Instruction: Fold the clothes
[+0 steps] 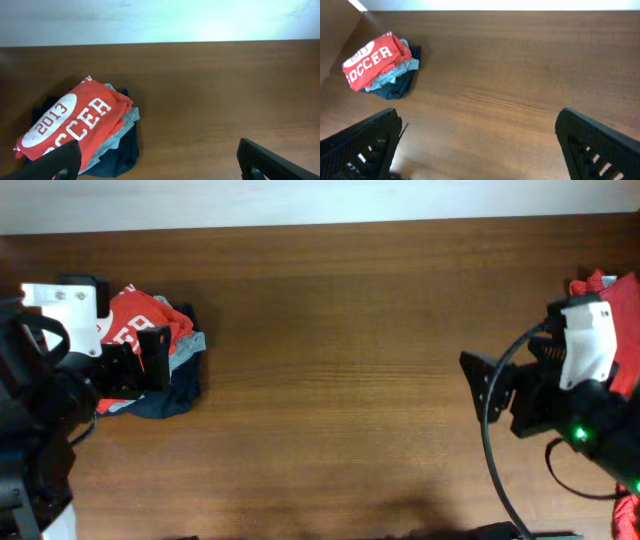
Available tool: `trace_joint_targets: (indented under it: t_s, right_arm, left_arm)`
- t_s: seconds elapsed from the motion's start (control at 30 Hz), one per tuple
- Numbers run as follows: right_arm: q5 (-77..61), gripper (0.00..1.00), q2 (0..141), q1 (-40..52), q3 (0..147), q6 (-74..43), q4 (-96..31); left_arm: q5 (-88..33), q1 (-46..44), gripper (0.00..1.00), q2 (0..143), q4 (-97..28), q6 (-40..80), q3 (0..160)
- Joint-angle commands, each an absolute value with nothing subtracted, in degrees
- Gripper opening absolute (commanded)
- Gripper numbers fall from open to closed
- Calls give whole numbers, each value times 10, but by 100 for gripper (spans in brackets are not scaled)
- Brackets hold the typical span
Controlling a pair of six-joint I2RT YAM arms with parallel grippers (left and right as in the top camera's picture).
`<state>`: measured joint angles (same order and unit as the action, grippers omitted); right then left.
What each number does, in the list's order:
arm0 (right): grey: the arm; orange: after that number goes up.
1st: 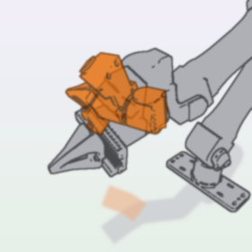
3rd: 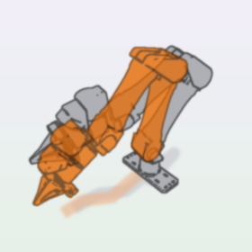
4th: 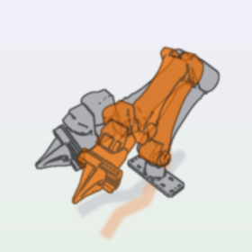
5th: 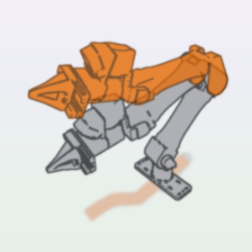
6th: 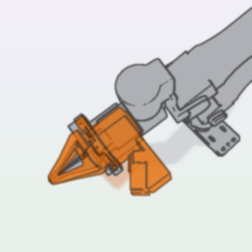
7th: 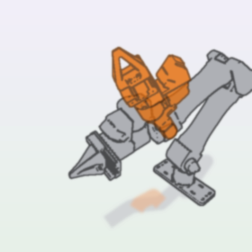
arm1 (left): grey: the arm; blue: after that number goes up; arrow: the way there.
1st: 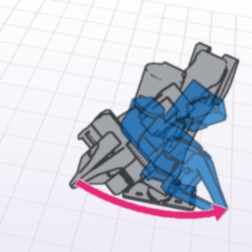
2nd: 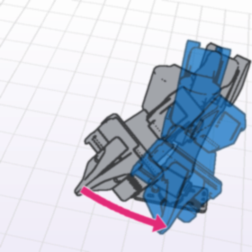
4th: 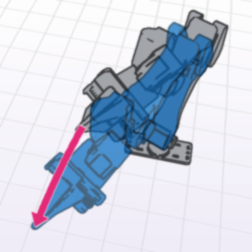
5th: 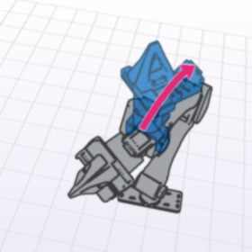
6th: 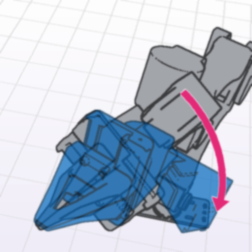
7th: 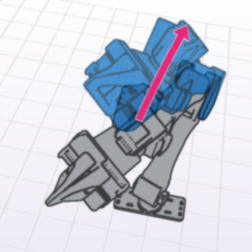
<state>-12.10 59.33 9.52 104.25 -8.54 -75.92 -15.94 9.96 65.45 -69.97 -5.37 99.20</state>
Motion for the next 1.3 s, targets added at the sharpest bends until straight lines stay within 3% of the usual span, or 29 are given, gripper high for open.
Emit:
trace_joint_targets:
  t_s: [0.0, 0.53, 0.8, 1.0, 1.27]
  right_arm:
    - [-118, 99, 591, 94, 1044, -77, -766]
    - [-113, 99, 594, 94, 1044, -76, -787]
    - [17, 99, 563, 93, 1034, -72, -771]
    - [47, 98, 420, 94, 830, -34, -645]
    - [43, 99, 206, 94, 435, -34, -472]
  left_arm:
    - [-170, 97, 99, 657, -707, -57, 987]
    - [-172, 98, 99, 659, -755, -57, 987]
    - [-172, 98, 99, 659, -764, -57, 987]
    - [-172, 97, 99, 659, -764, -57, 987]
    - [-172, 97, 99, 659, -764, -57, 987]
